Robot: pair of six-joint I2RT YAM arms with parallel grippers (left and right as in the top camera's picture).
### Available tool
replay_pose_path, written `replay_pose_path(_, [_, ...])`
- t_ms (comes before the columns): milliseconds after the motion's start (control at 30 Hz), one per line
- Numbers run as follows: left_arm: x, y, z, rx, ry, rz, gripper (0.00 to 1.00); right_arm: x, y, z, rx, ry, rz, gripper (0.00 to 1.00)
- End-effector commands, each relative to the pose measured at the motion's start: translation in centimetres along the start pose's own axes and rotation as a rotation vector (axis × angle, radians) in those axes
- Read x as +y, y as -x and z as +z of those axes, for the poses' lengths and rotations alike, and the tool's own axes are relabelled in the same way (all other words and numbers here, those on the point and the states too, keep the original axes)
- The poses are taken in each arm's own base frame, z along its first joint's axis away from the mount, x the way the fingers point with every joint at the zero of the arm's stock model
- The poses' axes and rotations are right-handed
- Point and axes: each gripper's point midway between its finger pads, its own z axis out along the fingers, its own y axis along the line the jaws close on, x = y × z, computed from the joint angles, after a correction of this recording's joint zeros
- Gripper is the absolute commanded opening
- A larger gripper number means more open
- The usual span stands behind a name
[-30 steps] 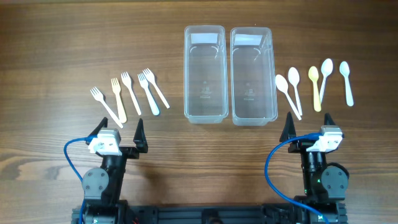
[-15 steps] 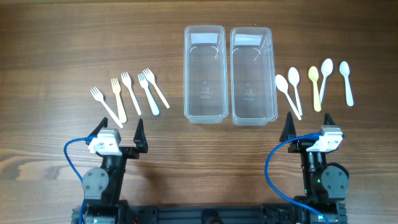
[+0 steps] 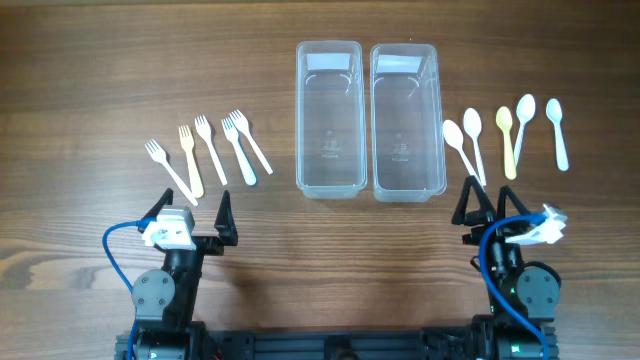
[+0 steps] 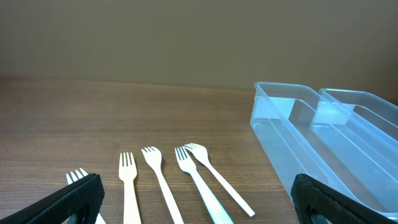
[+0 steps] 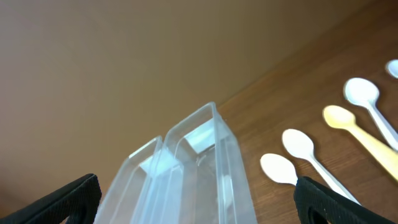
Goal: Pack container
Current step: 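Raise the right gripper from rest toward the spoons, then move the right gripper over the yellow spoon and lower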
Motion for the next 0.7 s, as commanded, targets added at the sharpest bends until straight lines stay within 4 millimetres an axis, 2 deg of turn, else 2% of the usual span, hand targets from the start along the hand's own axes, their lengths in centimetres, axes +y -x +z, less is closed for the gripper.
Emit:
replay_pose_path(0, [-0.3,-0.4,0.0,0.016,-0.016,0.018,1.0,-1.9,1.9,-0.2,-0.111,-0.11,0.08,1.0])
replay_pose_path(167, [-0.3,-0.4,0.0,0.016,-0.016,0.018,1.0,-2.8,2.5,-0.3,-0.137,-0.173,-0.073,1.0])
replay_pose_path(333, [-0.3,-0.4,0.0,0.016,-0.016,0.018,1.0,-3.7,1.4,0.0,-0.057,-0.221,-0.372,1.0])
replay_pose_path(467, [-0.3,-0.4,0.0,0.016,-0.016,0.018,1.0,-4.5,0.4,0.3,0.012,-0.249,-0.532,1.0])
replay_pose_path(567, [-0.3,-0.4,0.0,0.016,-0.016,0.018,1.0,-4.5,0.3,0.5,0.017,-0.25,-0.533,1.0])
replay_pose_path(667, [-0.3,-0.4,0.0,0.016,-0.016,0.018,1.0,-3.5,1.2,1.0,-0.008,-0.218,-0.525,1.0])
